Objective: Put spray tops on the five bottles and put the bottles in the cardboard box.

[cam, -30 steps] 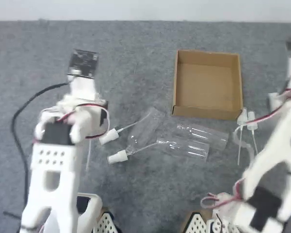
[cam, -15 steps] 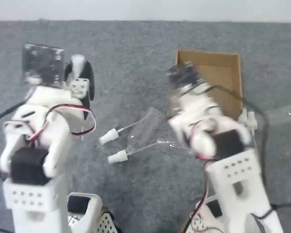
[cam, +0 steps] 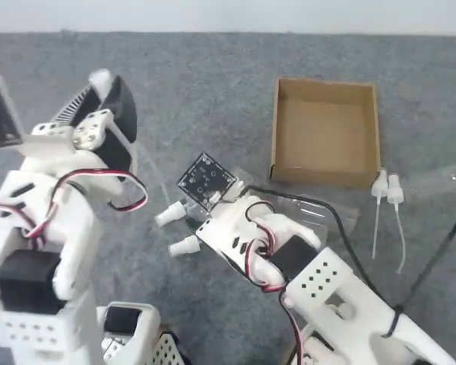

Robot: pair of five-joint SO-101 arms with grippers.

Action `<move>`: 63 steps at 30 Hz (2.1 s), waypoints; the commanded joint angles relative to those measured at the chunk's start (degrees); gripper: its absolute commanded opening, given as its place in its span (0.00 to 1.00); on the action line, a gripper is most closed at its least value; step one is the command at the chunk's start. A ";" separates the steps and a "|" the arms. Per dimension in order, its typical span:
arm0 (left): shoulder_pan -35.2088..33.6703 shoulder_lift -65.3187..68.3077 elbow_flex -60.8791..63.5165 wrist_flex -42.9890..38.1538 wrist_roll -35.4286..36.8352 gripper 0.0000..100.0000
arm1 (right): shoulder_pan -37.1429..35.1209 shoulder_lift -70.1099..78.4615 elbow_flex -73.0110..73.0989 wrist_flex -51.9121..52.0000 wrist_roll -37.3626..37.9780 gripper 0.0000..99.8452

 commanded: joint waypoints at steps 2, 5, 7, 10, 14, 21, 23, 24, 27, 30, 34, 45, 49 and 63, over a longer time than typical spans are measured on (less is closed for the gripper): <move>-0.44 -0.88 6.20 -10.64 1.93 0.01 | -0.57 -2.86 1.58 -6.37 -1.93 0.01; -0.44 -0.88 13.23 -18.29 1.93 0.01 | -0.57 -2.86 2.73 -8.57 -4.75 0.01; -0.44 -0.79 16.75 -22.68 1.93 0.01 | -0.57 -2.86 2.81 -8.57 -4.84 0.01; -0.53 -0.44 20.53 -27.60 1.93 0.01 | -0.57 -2.86 2.90 -8.57 -4.84 0.01; -0.53 -0.44 23.16 -29.71 1.93 0.01 | -0.57 -2.86 2.90 -8.57 -4.84 0.01; 0.18 -0.97 27.56 -29.63 1.93 0.01 | -0.57 -2.86 2.90 -8.57 -4.84 0.01; 0.62 -0.97 28.53 -27.52 1.93 0.01 | -0.22 -2.86 2.90 -8.57 -4.84 0.01; 0.70 -0.97 28.70 -25.58 1.93 0.01 | -0.22 -2.86 2.90 -8.57 -4.84 0.01; 2.37 -1.05 28.44 -19.60 1.41 0.01 | -0.48 -2.77 2.99 -8.48 -4.84 0.01; 5.10 -3.25 29.93 -17.05 -3.96 0.01 | -0.13 -3.03 4.84 -9.10 -4.84 0.01; 6.95 -9.85 34.68 -17.67 -5.19 0.01 | -0.04 -6.11 8.44 -15.08 -5.10 0.01; 12.22 -19.78 42.33 -18.81 -5.27 0.01 | -0.13 -18.42 21.54 -33.54 -4.84 0.01; 13.89 -18.20 43.21 -19.08 -5.27 0.01 | -0.13 -21.58 24.18 -33.45 -4.84 0.01; 13.89 -16.53 33.71 -10.29 -8.53 0.15 | -0.04 -25.19 26.29 -31.43 -4.84 0.01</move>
